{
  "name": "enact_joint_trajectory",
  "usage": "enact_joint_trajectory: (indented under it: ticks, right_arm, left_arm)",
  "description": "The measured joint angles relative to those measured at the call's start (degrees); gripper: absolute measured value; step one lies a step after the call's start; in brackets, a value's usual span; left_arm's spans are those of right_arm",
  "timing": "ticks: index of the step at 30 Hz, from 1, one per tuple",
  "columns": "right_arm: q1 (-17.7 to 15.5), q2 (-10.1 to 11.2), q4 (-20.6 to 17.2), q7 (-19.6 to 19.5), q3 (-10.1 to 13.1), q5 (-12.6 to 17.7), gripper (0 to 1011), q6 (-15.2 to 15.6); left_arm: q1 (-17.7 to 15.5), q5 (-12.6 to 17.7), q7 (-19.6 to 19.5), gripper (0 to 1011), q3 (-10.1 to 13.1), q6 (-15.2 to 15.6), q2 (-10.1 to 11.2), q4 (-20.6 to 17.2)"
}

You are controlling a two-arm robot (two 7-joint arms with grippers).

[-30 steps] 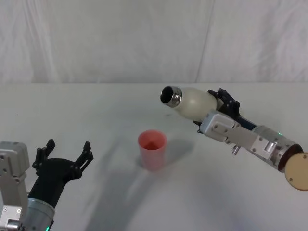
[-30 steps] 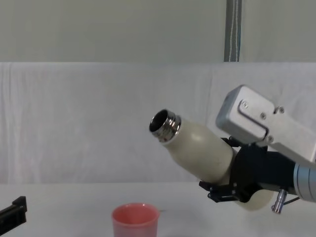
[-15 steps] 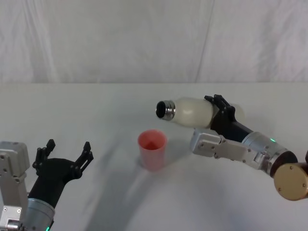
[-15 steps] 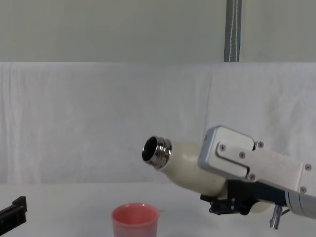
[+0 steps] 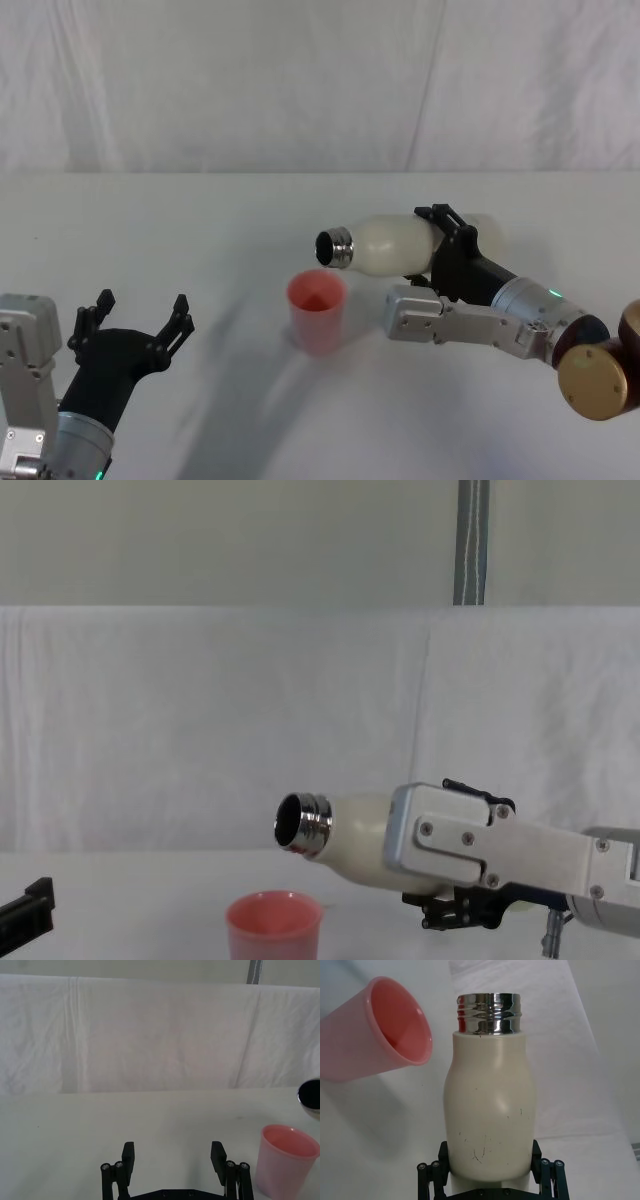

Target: Grasp the thermos with one hand and pour water into the cup lid.

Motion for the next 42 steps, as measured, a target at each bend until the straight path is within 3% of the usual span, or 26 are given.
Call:
enact_joint_trajectory:
  ticks: [12, 42]
  right_arm:
    - [1.21, 0.37, 1.04, -2.06, -2.02, -4.54, 950, -0.91]
    - [3.39, 0.27, 5.02, -6.67, -3.11, -8.14, 950, -3.59]
  left_arm:
    - [0.0, 0.0, 0.0, 1001, 0.0, 0.0, 0.0, 0.0]
    - [0.0, 0.0, 0.0, 1001, 0.0, 0.0, 0.0, 0.0]
